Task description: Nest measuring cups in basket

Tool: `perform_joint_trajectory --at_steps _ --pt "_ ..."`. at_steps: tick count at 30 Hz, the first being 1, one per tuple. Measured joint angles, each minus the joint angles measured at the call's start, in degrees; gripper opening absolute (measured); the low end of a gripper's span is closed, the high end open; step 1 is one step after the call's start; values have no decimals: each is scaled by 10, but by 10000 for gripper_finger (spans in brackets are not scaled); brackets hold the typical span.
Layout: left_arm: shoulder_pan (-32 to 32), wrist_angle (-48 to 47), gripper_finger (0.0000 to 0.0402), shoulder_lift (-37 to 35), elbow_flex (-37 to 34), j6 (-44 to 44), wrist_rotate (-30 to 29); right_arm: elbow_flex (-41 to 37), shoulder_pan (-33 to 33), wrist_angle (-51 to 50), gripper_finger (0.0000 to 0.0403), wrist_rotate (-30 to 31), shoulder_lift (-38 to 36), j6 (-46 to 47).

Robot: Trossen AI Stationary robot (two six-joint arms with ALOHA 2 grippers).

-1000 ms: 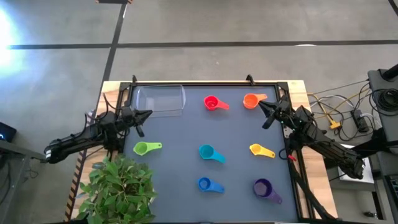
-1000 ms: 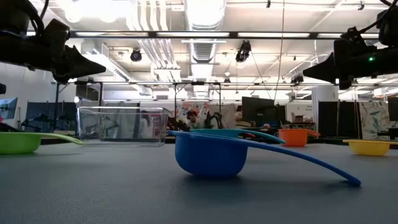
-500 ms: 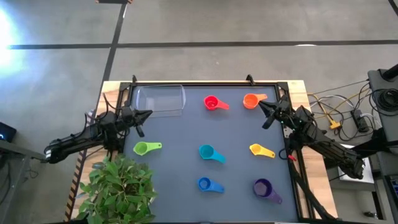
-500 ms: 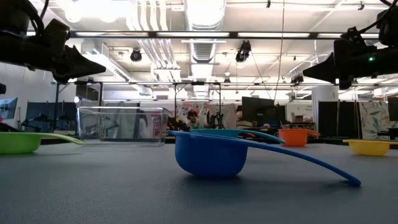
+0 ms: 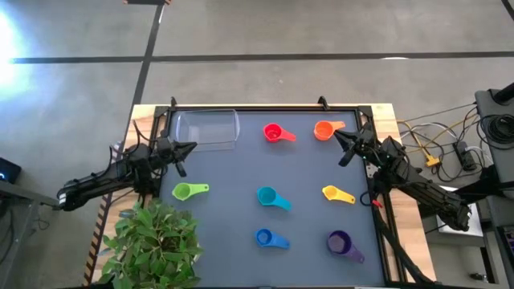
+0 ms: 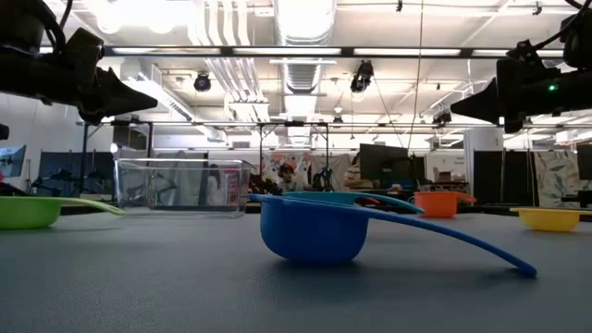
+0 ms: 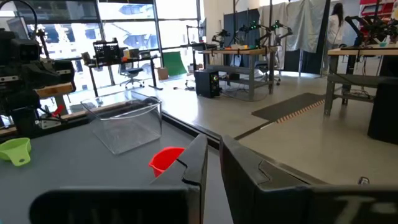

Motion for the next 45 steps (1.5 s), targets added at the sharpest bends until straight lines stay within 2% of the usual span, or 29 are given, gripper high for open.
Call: perform_joint_trajectory --at_steps 30,38,45 --pt "0 0 0 0 0 0 0 0 0 0 34 0 0 1" --pt "0 0 0 0 0 0 0 0 0 13 34 0 0 70" --pt "0 0 0 0 0 0 0 0 0 54 34 0 0 92"
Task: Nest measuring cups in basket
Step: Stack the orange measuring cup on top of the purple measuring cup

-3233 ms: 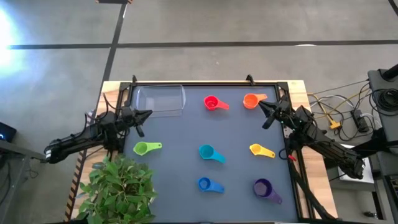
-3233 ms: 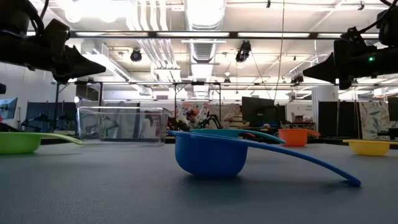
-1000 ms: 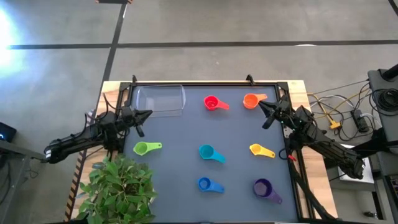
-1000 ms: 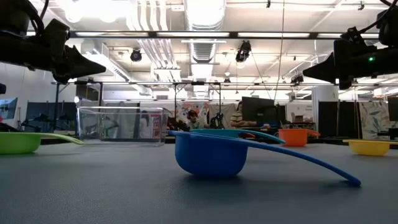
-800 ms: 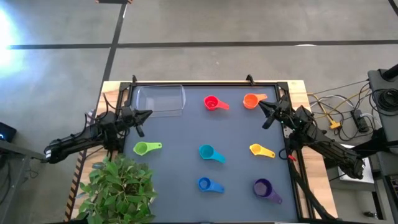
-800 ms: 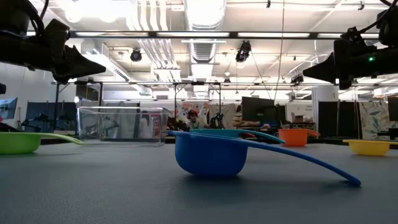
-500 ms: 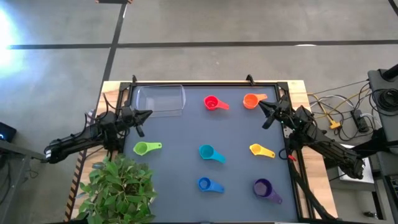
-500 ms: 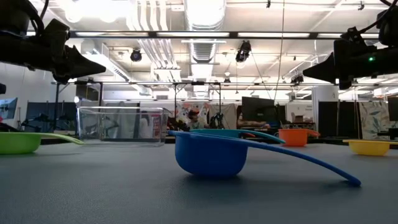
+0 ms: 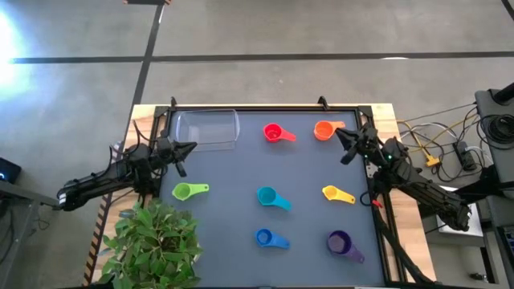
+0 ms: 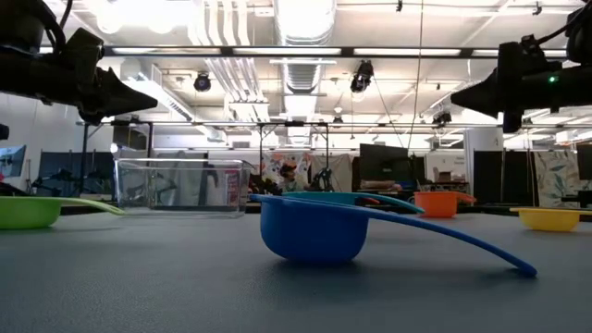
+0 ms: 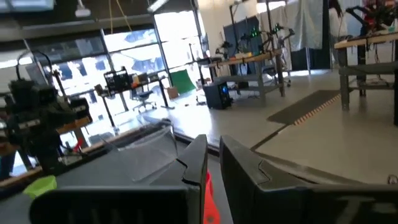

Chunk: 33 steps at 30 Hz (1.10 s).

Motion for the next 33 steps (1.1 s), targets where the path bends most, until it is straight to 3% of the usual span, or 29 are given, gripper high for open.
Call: perform_joint_trajectory --at_steps 6,13,20,27,33 --pt "0 0 0 0 0 0 0 1 0 96 34 12 0 -34" --pt "0 0 0 0 0 0 0 96 0 -22 34 108 55 -101" --pt "0 0 0 0 0 0 0 218 0 -152 44 116 210 -149" --pt "0 0 0 0 0 0 0 292 0 -192 123 128 410 -167" --pt "0 0 0 0 0 0 0 356 0 -249 177 82 536 -166"
